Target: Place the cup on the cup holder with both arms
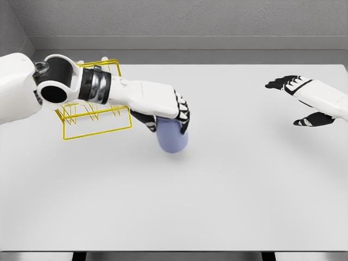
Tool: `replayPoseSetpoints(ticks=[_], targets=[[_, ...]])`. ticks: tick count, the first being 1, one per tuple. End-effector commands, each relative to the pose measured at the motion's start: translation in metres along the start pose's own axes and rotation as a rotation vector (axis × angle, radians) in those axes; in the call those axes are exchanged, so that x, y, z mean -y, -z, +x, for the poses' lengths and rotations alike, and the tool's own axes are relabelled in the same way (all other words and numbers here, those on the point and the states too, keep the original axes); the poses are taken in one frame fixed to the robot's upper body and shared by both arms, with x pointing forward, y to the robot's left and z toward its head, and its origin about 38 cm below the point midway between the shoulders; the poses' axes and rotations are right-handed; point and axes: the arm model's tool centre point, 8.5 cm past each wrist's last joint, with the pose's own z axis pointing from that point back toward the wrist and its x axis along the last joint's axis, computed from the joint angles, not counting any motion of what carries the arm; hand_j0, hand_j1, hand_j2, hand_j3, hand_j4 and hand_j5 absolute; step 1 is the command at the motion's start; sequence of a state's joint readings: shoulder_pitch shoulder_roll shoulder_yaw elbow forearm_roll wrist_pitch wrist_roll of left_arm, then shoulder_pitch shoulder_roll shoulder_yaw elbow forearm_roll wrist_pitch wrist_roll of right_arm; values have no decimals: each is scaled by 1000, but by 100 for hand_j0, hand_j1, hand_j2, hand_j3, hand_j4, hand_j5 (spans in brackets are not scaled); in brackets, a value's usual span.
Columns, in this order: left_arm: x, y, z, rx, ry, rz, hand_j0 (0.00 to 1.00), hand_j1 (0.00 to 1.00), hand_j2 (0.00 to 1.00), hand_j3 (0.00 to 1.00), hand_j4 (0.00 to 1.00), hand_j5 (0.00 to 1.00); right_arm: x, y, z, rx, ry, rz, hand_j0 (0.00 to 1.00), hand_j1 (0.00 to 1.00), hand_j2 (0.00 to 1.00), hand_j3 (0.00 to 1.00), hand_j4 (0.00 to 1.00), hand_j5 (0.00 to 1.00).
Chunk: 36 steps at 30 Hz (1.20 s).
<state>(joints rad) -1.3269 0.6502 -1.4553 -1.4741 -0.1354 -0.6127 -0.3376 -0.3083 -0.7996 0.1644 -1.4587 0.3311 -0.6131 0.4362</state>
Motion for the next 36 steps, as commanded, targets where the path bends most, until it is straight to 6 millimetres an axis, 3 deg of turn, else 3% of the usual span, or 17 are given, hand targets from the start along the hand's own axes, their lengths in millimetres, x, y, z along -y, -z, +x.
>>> replayPoseSetpoints(ticks=[1, 9, 10, 16, 36], targets=[[-2, -14, 0, -19, -4, 15, 55, 55, 55, 55, 55, 55, 1, 0, 0, 0, 6, -4, 100, 100, 100, 100, 100, 100], [-3, -24, -1, -34, 1, 18, 55, 55, 55, 55, 55, 55, 1, 0, 0, 0, 6, -4, 100, 100, 100, 100, 100, 100], [-6, -38, -3, -58, -2, 29, 55, 55, 55, 55, 55, 55, 1, 0, 0, 0, 6, -4, 100, 100, 100, 100, 100, 100], [-10, -60, -4, -97, 5, 47, 55, 55, 55, 55, 55, 55, 1, 0, 0, 0, 6, -4, 100, 100, 100, 100, 100, 100], [-25, -101, -9, -179, 20, 106, 55, 55, 55, 55, 55, 55, 0, -7, -4, -18, 13, -13, 100, 100, 100, 100, 100, 100]])
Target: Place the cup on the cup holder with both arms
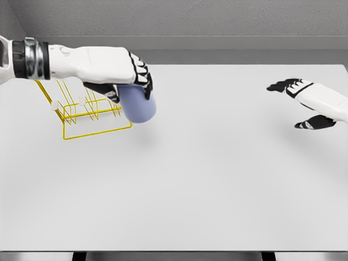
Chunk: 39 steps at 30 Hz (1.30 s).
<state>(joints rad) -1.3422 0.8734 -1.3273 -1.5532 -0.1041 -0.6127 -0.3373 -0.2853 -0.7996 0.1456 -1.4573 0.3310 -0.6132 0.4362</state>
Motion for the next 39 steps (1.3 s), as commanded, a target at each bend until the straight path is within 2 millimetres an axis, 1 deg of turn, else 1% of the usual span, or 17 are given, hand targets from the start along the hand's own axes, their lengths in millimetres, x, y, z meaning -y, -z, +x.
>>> replayPoseSetpoints(ticks=[1, 6, 9, 18, 21, 24, 25, 29, 32, 33, 37, 39], targets=[[-2, -4, -1, -7, -5, 11, 55, 55, 55, 55, 55, 55, 4, -2, -1, -4, 2, -13, 100, 100, 100, 100, 100, 100], [-5, -8, 1, -8, -4, 19, 55, 55, 55, 55, 55, 55, 4, -2, -1, -5, 2, -15, 100, 100, 100, 100, 100, 100], [-3, -16, -2, -27, -8, 16, 55, 55, 55, 55, 55, 55, 4, -2, -1, -5, 2, -15, 100, 100, 100, 100, 100, 100], [-5, -28, -6, -56, -6, 25, 56, 56, 56, 56, 56, 56, 5, -2, -1, -3, -1, -17, 100, 100, 100, 100, 100, 100], [-6, -39, -8, -81, -4, 25, 56, 56, 56, 56, 56, 56, 6, -4, -1, -6, -1, -21, 100, 100, 100, 100, 100, 100], [-6, -43, -9, -85, -19, 34, 56, 56, 56, 56, 56, 56, 6, -4, -1, -5, 0, -22, 100, 100, 100, 100, 100, 100], [-5, -48, -10, -99, -20, 32, 56, 56, 56, 56, 56, 56, 4, -5, -2, -10, 5, -19, 100, 100, 100, 100, 100, 100], [-4, -57, -12, -119, -23, 33, 56, 56, 56, 56, 56, 56, 4, -5, -2, -10, 5, -19, 100, 100, 100, 100, 100, 100], [-6, -59, -13, -123, -21, 38, 56, 56, 56, 56, 56, 56, 4, -5, -2, -12, 6, -21, 100, 100, 100, 100, 100, 100], [-6, -59, -13, -123, -21, 40, 56, 56, 56, 56, 56, 56, 8, -8, -4, -19, 3, -33, 100, 100, 100, 100, 100, 100], [-5, -62, -14, -131, -23, 39, 56, 56, 56, 56, 56, 56, 1, -32, -15, -79, 24, -45, 100, 100, 100, 100, 100, 100], [-4, -62, -14, -132, -24, 38, 56, 56, 56, 56, 56, 56, -1, -34, -15, -83, 27, -41, 100, 100, 100, 100, 100, 100]])
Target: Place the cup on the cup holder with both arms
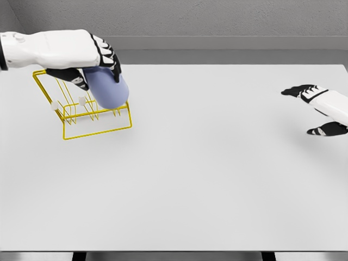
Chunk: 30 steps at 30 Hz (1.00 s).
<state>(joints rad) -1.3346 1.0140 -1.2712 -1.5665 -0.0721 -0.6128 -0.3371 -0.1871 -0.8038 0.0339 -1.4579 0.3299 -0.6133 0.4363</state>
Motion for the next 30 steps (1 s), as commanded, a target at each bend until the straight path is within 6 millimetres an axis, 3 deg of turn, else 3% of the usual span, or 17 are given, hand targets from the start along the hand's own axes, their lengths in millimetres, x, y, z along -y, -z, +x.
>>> replayPoseSetpoints(ticks=[1, 13, 30], targets=[[-1, -4, -1, -10, -5, 5, 56, 56, 56, 56, 56, 56, 8, -4, -2, -10, -3, -24, 100, 100, 100, 100, 100, 100], [1, -13, -5, -33, -10, 5, 56, 56, 56, 56, 56, 56, -17, -8, 0, -12, 31, 26, 100, 100, 100, 100, 100, 100], [9, -14, -8, -44, -29, -1, 56, 56, 56, 56, 56, 56, -18, -9, 1, -10, 33, 28, 100, 100, 100, 100, 100, 100]])
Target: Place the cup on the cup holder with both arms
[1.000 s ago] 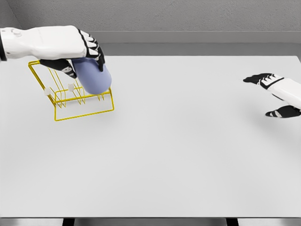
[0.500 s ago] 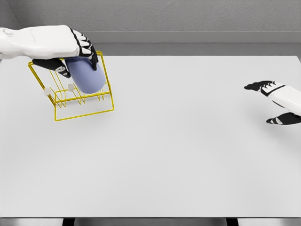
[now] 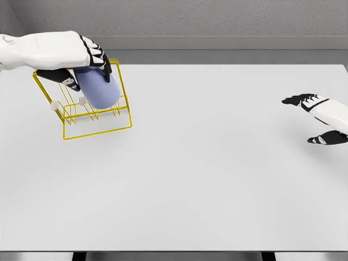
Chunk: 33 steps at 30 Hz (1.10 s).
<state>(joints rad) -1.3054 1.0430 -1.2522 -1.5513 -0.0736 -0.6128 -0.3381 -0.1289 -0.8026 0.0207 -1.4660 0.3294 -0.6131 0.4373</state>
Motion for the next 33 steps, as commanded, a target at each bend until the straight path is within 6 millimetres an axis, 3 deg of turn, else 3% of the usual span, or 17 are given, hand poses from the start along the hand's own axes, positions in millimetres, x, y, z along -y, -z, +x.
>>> replayPoseSetpoints(ticks=[1, 29, 33], targets=[[-1, -1, -1, -3, -5, 6, 56, 56, 56, 56, 56, 56, 1, 0, 0, 0, 5, -6, 100, 100, 100, 100, 100, 100], [3, 2, -11, -26, -18, 5, 57, 57, 57, 57, 57, 57, 1, 0, 0, 0, 6, -8, 100, 100, 100, 100, 100, 100], [0, 12, -9, -7, -15, 15, 57, 57, 57, 57, 57, 57, 2, -1, 0, -1, 4, -9, 100, 100, 100, 100, 100, 100]])
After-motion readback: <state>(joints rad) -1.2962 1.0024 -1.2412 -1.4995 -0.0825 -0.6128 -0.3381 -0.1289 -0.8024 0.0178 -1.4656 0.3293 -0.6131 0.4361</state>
